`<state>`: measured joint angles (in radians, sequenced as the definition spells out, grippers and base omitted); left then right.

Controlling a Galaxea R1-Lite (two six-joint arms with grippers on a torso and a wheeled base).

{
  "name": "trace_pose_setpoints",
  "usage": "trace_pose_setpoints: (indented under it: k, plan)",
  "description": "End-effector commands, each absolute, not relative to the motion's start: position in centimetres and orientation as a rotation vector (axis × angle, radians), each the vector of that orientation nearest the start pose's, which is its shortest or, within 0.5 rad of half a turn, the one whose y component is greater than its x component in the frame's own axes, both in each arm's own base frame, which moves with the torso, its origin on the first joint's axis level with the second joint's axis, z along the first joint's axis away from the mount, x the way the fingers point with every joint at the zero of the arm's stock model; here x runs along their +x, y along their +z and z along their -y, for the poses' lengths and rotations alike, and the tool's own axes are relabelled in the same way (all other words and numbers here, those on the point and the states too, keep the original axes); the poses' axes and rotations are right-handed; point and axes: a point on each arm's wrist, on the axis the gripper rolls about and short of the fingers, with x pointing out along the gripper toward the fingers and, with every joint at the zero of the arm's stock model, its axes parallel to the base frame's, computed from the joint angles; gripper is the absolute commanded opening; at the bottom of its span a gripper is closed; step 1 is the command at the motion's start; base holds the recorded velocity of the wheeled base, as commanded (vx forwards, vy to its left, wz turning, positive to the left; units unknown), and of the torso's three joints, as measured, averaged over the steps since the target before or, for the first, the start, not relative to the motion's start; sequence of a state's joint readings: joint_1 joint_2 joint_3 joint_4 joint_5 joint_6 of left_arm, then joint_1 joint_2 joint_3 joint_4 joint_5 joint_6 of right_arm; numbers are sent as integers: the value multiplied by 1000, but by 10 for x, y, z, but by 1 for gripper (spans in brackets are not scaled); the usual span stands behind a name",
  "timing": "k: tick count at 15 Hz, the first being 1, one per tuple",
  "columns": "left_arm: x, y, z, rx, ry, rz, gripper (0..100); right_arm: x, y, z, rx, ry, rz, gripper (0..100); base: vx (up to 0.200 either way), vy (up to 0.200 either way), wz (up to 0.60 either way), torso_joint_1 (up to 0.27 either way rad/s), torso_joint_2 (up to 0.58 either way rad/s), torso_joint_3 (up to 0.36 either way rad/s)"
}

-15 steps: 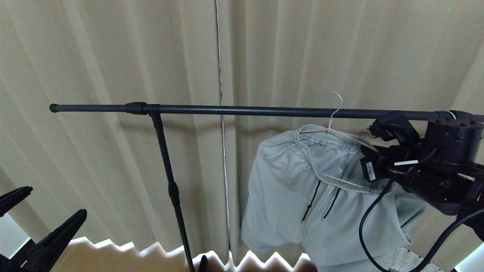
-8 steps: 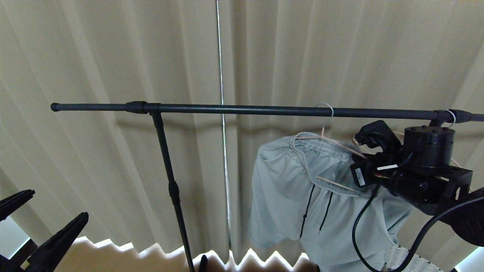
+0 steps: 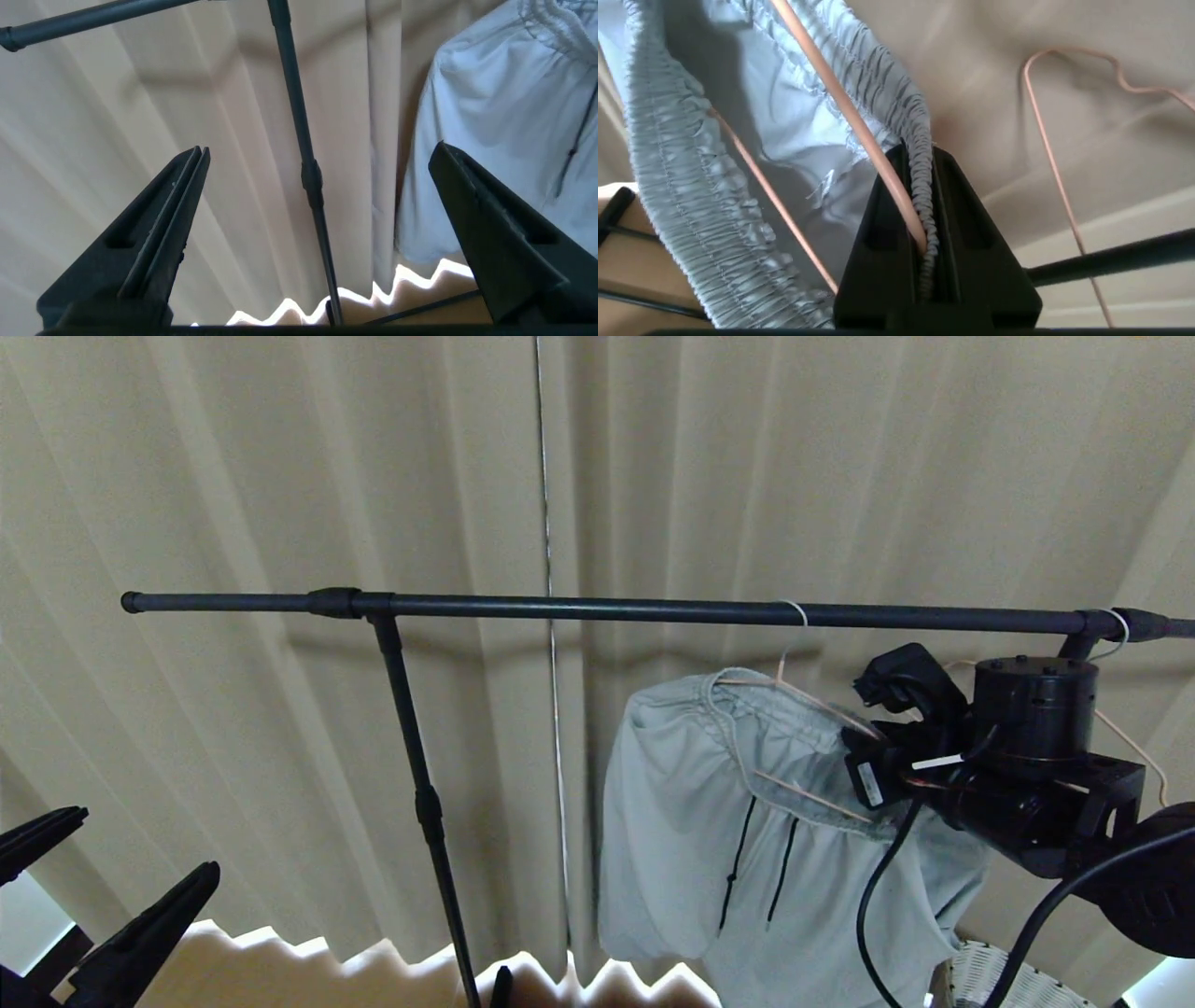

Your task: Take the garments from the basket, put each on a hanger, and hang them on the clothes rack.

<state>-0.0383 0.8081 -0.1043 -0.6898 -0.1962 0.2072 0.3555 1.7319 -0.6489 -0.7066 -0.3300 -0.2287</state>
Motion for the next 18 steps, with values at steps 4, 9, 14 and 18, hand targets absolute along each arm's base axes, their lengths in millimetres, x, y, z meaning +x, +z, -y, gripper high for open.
trace_pose_setpoints:
  k: [4,9,14,18]
  plan:
    - [77,160,7,205,-235,12,100,269,137,-100,-282,129,-321,100,0,0,0,0,0,0]
    - [77,159,7,205,-234,6,100,256,136,-100,-185,224,-190,100,0,0,0,0,0,0]
    - [77,159,7,205,-230,4,100,226,153,-88,-134,217,-34,100,0,0,0,0,0,0]
    - [77,159,6,203,-211,2,100,196,158,-54,-122,116,15,100,-50,0,0,1,1,2]
